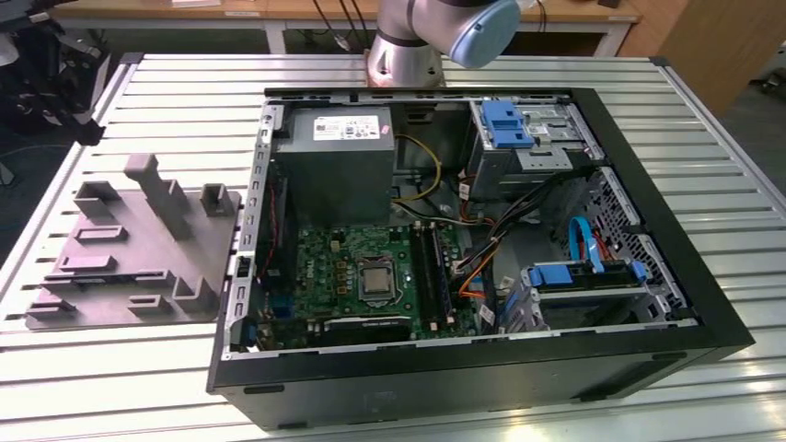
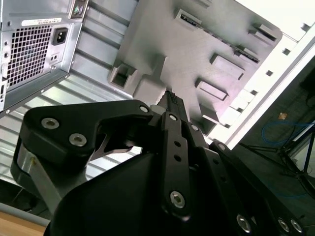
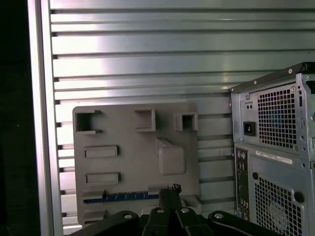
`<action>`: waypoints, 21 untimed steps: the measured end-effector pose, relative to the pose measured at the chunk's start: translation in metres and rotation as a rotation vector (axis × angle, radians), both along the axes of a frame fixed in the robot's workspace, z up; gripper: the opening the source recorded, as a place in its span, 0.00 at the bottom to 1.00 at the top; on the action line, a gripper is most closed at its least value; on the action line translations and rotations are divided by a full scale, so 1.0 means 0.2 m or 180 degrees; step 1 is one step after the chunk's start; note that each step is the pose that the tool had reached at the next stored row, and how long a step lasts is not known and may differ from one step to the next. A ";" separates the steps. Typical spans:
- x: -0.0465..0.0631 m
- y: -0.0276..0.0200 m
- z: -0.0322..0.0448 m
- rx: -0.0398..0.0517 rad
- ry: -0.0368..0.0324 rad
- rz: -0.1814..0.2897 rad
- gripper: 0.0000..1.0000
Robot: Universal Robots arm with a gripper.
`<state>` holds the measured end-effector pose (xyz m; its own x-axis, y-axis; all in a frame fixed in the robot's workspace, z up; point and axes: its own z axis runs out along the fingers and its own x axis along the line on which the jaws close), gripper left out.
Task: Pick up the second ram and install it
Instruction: 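Reach for the second ram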
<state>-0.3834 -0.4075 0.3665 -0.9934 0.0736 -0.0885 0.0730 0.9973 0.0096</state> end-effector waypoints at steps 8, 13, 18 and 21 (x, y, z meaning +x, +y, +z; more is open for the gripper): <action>-0.02 -0.055 -0.021 -0.0055 0.0010 0.0000 0.10; -0.02 -0.097 -0.036 -0.0082 0.0017 0.0000 0.10; -0.03 -0.140 -0.052 -0.0104 0.0024 0.0000 0.10; -0.03 -0.163 -0.062 -0.0116 0.0027 0.0000 0.10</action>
